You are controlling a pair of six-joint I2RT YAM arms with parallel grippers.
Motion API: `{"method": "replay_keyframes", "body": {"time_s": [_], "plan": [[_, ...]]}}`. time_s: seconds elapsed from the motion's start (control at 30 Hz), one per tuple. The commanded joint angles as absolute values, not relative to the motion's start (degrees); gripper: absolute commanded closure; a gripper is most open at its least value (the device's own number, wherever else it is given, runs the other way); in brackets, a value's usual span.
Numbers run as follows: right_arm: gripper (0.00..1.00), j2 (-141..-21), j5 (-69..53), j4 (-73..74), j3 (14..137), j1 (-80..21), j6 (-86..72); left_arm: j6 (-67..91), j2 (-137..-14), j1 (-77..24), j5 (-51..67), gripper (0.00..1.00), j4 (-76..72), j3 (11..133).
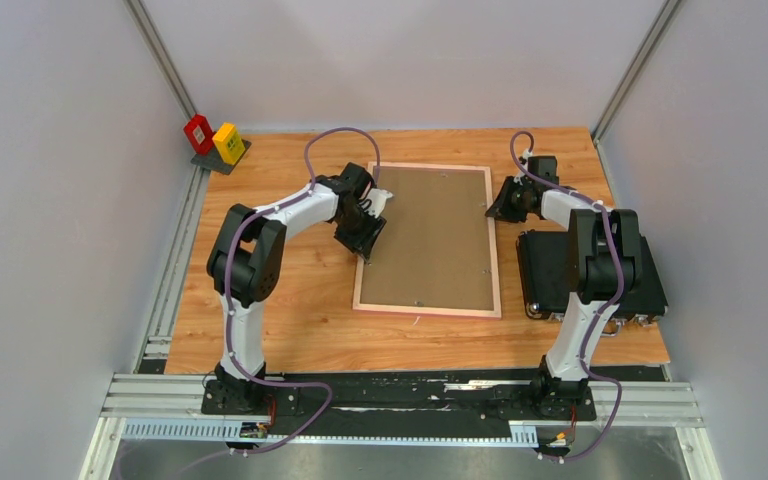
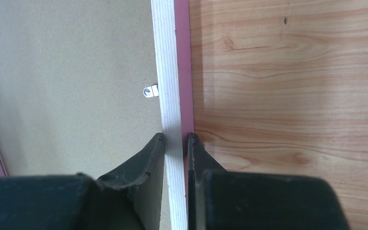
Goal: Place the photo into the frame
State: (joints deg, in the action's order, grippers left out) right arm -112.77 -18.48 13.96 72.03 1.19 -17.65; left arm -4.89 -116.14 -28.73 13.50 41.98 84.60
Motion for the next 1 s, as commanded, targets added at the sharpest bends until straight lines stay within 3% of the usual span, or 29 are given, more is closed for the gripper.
{"method": "replay_keyframes", "body": {"time_s": [0.0, 0.33, 0.7, 0.97], "plan": [[1.0, -111.8, -16.9, 14.5, 72.1, 1.6, -17.4, -6.7, -114.3, -29.6, 13.8, 0.44, 47.3, 82.5], [1.0, -111.9, -16.7, 14.5, 72.1, 1.6, -17.3, -6.8, -113.9, -29.6, 12.8, 0.42, 47.2, 83.2], [1.0, -111.8, -17.0, 14.6, 72.0, 1.6, -16.9, -5.3, -111.9, -28.8, 9.9, 0.18, 47.3, 88.4], [1.0, -111.4, -17.1, 14.6, 71.6, 1.6, -16.2, -2.7, -111.9, -24.1, 13.1, 0.16, 48.6, 94.8]]}}
